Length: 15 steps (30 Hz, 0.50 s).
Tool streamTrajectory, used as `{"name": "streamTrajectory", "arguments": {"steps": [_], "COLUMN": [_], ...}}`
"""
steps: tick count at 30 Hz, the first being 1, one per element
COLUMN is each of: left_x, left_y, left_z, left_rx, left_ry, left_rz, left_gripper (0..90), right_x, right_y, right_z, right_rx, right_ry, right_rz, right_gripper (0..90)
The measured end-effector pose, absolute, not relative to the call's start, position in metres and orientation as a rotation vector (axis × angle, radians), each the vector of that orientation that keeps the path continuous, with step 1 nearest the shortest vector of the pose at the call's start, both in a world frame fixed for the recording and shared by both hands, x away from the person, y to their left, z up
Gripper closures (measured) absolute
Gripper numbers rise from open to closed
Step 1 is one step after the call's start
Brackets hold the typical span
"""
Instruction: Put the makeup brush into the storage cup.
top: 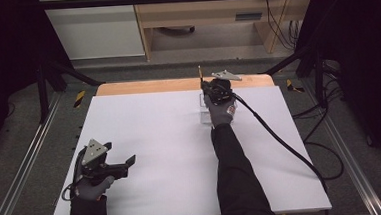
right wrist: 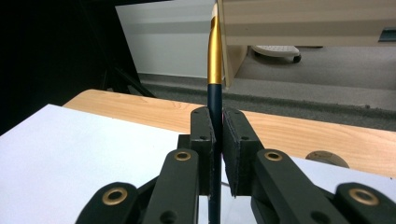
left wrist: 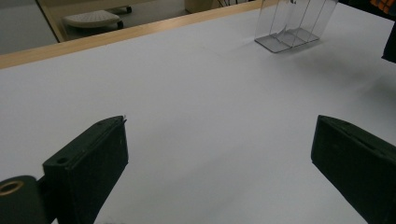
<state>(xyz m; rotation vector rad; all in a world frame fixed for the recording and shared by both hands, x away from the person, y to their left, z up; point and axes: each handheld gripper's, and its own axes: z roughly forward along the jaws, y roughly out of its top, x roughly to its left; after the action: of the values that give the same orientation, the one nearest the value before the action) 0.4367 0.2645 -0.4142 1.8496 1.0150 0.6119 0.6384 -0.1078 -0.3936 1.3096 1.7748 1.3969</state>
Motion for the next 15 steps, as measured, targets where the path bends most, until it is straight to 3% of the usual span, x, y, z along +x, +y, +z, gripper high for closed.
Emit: {"name": "streamTrajectory", "arguments": {"steps": [15], "left_x": [0.436], "left_y": [0.264], "left_z": [-0.414], "left_rx": [1.853], "left_ry": [1.015], "left_rz": [0.613], "left_gripper": [3.3], "right_x": [0.630], "right_y": [-0.111], "right_z": [-0.407], "right_rx": [1.317], "right_ry": [1.782], "right_rz": [1.383], "right_gripper": [83.3]}}
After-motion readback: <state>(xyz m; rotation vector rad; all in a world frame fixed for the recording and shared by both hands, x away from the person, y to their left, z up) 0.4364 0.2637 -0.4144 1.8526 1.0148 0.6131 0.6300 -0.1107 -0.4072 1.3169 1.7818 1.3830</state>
